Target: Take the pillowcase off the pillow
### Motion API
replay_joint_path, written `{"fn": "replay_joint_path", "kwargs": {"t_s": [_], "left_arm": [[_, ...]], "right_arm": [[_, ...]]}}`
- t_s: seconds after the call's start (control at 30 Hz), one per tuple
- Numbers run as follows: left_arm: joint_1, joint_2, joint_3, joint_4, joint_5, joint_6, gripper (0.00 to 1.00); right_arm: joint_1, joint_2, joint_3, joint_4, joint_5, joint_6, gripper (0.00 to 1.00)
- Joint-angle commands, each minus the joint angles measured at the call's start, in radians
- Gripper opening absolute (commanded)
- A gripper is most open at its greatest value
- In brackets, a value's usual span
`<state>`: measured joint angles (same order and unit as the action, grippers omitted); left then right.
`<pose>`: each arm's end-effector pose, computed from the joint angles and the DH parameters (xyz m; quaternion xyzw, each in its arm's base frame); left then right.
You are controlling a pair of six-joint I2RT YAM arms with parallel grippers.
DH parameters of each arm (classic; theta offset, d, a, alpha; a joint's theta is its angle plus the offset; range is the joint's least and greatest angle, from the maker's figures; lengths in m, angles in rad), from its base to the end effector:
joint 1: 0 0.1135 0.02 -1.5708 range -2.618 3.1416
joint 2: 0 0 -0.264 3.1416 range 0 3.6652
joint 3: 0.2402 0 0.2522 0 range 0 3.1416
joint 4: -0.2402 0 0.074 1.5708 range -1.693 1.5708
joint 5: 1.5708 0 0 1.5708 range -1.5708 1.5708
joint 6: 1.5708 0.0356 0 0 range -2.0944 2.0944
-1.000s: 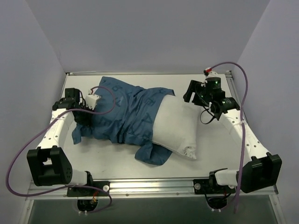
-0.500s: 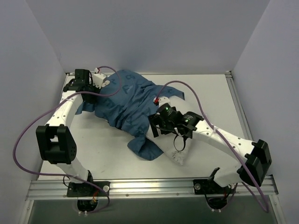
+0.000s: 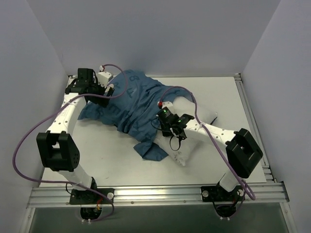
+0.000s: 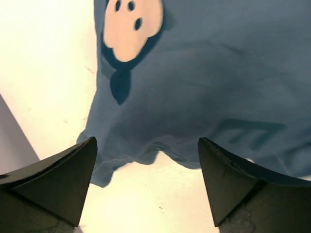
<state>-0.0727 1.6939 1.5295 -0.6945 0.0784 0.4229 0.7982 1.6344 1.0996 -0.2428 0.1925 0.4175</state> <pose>0.3742 -0.0301 0.3117 0.2430 0.9046 0.0245 0.3493 0.2532 0.2500 0.2273 -0.1373 0.9086 0.1468 0.3663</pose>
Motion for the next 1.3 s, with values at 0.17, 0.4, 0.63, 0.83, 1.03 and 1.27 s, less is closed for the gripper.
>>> {"fn": "replay_joint_path", "kwargs": {"t_s": [0.17, 0.4, 0.63, 0.83, 1.03, 1.27], "left_arm": [[-0.067, -0.259, -0.025, -0.167, 0.326, 0.025, 0.96], [-0.387, -0.398, -0.233, -0.332, 0.341, 0.183, 0.99], [-0.636, -0.289, -0.358, -0.148, 0.12, 0.119, 0.94], [-0.659, -0.151, -0.381, 0.103, -0.05, 0.031, 0.94], [-0.627, -0.056, -0.436, 0.191, 0.01, -0.007, 0.76], [-0.5, -0.085, -0.436, 0.17, 0.043, -0.019, 0.02]], "right_arm": [[-0.05, 0.019, 0.031, 0.014, -0.166, 0.015, 0.0], [-0.116, -0.076, 0.117, 0.079, -0.37, 0.052, 0.0], [-0.142, -0.054, 0.12, 0.099, -0.426, 0.076, 0.0], [-0.145, -0.044, 0.114, 0.108, -0.436, 0.098, 0.0], [-0.168, -0.057, 0.082, 0.109, -0.449, 0.116, 0.0], [-0.198, -0.076, 0.014, 0.062, -0.459, 0.087, 0.0]]}}
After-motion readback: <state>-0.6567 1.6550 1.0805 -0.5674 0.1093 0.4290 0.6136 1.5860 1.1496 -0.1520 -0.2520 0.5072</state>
